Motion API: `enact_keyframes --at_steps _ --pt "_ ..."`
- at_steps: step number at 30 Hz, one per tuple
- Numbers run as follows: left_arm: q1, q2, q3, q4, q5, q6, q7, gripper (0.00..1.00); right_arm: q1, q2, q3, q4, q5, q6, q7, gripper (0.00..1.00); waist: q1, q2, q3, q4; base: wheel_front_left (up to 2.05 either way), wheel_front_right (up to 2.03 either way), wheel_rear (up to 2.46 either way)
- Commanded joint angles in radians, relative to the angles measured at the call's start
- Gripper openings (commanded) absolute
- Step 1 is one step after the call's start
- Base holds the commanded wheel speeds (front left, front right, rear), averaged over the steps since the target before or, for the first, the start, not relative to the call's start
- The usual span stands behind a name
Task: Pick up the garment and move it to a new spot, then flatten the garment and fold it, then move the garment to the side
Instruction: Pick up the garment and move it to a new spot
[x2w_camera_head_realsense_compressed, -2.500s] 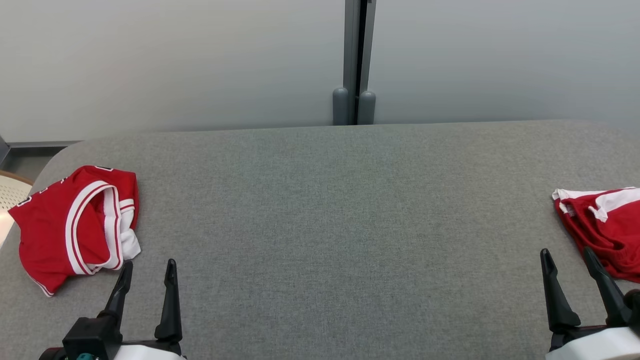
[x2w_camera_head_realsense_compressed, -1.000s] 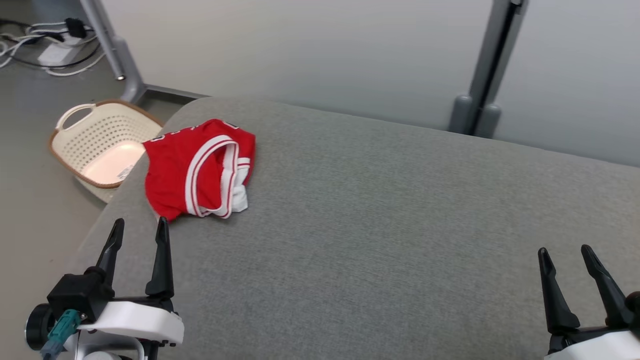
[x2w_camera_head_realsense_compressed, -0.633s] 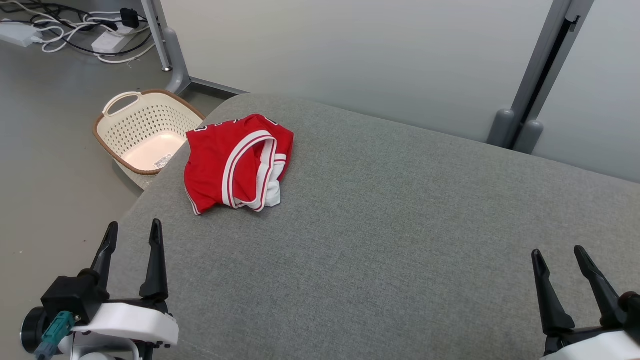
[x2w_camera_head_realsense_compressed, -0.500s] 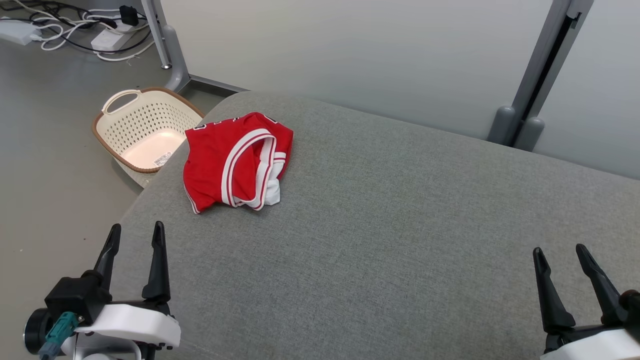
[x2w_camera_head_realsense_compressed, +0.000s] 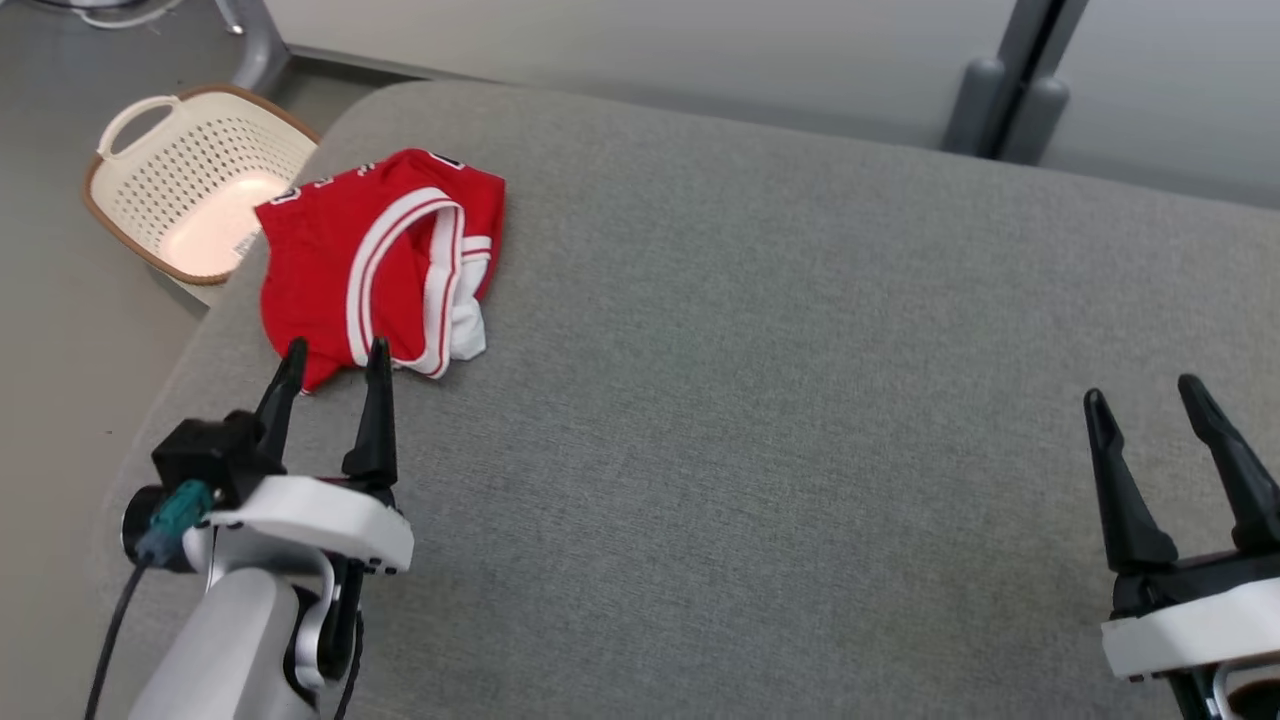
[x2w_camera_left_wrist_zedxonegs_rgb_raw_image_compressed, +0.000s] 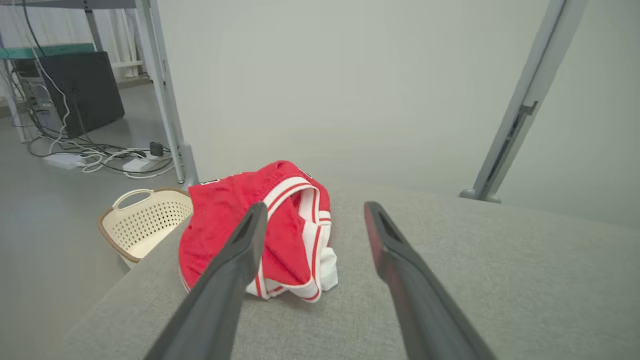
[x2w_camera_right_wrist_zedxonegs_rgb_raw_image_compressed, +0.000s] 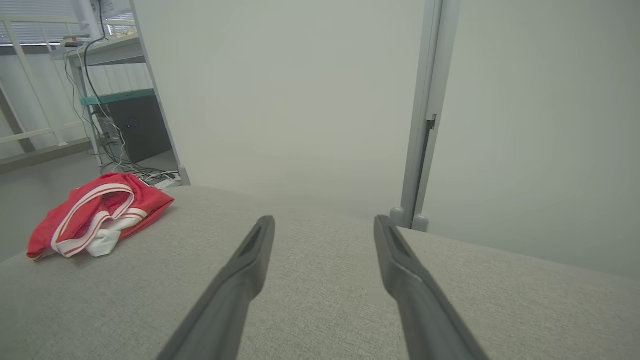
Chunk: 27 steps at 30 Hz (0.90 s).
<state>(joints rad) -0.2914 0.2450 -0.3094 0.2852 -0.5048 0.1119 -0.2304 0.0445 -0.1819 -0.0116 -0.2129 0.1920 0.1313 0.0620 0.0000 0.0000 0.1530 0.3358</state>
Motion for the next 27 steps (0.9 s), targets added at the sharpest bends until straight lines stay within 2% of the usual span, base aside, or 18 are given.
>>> enact_keyframes --at_steps 1,6,10,18,20,21,24,27 --pt "-0.034 -0.007 0.004 0.024 -0.016 -0.011 -0.003 1.0 -0.019 -0.01 0.001 -0.014 -0.002 -0.001 -0.001 1.0 0.0 0.0 0.097 -0.069 0.0 0.0 0.0" --pt "-0.182 -0.041 0.023 0.236 -0.061 -0.068 -0.008 1.0 -0.066 -0.022 -0.008 -0.051 -0.008 -0.001 -0.006 1.0 0.0 0.0 0.221 -0.128 0.0 0.0 0.0" --pt "-0.289 -0.042 0.054 0.423 -0.097 -0.113 -0.015 1.0 -0.1 -0.02 -0.013 -0.057 -0.007 -0.001 -0.017 1.0 0.0 0.0 0.294 -0.161 0.0 0.0 0.0" --pt "-0.434 -0.027 0.067 0.724 -0.129 -0.172 0.008 1.0 -0.133 -0.012 -0.015 -0.033 -0.012 -0.001 -0.033 1.0 0.0 0.0 0.341 -0.181 0.0 0.0 0.0" --pt "-0.453 -0.025 0.066 0.771 -0.13 -0.18 0.005 0.28 -0.132 -0.01 -0.016 -0.023 -0.012 -0.001 -0.037 1.0 0.0 0.0 0.335 -0.179 0.0 0.0 0.0" --pt "-0.46 -0.023 0.064 0.788 -0.127 -0.181 0.003 0.0 -0.133 -0.007 -0.015 -0.018 -0.007 -0.001 -0.039 1.0 0.0 0.0 0.329 -0.178 0.0 0.0 0.0" --pt "-0.472 -0.007 0.059 0.804 -0.105 -0.184 -0.02 0.0 -0.134 -0.006 -0.005 -0.009 -0.005 -0.001 -0.045 1.0 0.0 0.0 0.301 -0.179 0.0 0.0 0.0" --pt "-0.476 0.007 0.076 0.757 -0.086 -0.172 -0.034 0.0 -0.121 0.0 -0.01 0.0 -0.004 -0.001 -0.047 1.0 0.0 0.0 0.264 -0.169 0.0 0.0 0.0"
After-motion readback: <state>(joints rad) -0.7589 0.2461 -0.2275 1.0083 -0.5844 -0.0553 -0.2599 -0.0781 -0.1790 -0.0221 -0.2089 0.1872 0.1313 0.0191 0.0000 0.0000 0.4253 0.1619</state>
